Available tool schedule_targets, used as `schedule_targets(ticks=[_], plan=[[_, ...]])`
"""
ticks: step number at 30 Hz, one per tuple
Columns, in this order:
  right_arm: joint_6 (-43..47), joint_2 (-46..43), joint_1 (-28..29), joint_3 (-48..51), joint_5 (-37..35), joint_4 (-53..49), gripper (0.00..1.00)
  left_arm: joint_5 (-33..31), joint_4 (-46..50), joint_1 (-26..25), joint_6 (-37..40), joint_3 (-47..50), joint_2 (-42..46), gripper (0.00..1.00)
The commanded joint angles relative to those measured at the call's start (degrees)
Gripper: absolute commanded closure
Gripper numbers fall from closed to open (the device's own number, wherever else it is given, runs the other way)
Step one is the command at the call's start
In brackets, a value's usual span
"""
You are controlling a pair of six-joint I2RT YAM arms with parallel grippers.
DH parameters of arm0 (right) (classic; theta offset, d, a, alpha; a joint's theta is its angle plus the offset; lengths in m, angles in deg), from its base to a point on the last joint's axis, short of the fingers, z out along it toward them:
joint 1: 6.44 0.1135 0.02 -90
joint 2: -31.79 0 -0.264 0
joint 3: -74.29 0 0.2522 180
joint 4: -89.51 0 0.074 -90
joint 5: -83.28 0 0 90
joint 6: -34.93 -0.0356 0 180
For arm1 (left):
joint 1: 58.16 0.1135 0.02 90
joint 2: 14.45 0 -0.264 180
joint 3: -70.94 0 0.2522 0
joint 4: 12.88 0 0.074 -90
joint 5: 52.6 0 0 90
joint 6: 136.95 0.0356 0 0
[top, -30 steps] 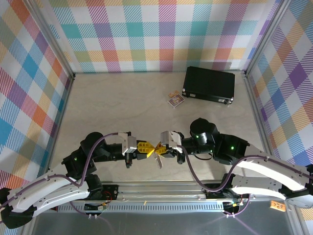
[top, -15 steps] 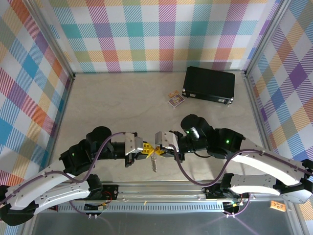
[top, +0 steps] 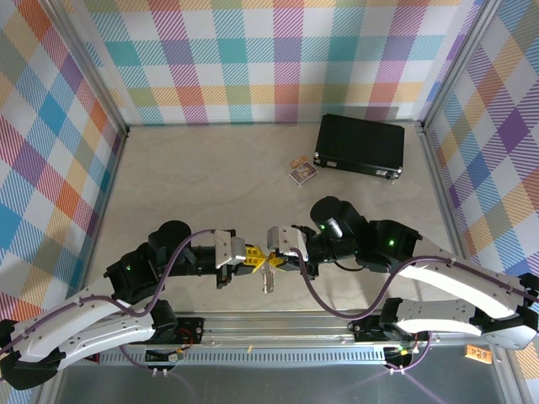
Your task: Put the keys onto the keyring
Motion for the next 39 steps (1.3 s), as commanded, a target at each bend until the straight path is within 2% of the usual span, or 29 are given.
schedule_targets(ticks=[1,3,6,12,17,26,39], plan=[[-1.4,-3.0,0.2,1.2,0.5,3.8,0.79,0.6,-9.5,0.0,-3.6,1.6,2.4,1.00],[-2.4,-4.8,0.1,3.2,-0.2,6.7,0.66,1.6,-11.1,0.0,-4.5,1.9,2.8,1.00],[-4.0,-8.6,0.0,6.3,-1.9,10.1,0.57,3.3,-12.9,0.0,-5.1,2.5,2.9,1.00],[-6.8,-15.3,0.0,10.3,-1.3,15.1,0.54,5.4,-19.8,0.0,-7.4,5.4,3.1,1.00],[-8.2,-16.5,0.0,11.0,1.2,18.7,0.53,6.6,-22.2,0.0,-8.4,5.9,2.9,1.00],[-10.3,-13.8,0.0,12.7,4.2,23.0,0.55,6.0,-23.4,0.0,-9.0,7.5,3.9,1.00],[-11.0,-10.9,0.0,13.8,6.2,26.4,0.74,5.6,-22.0,0.0,-8.7,7.9,4.9,1.00]])
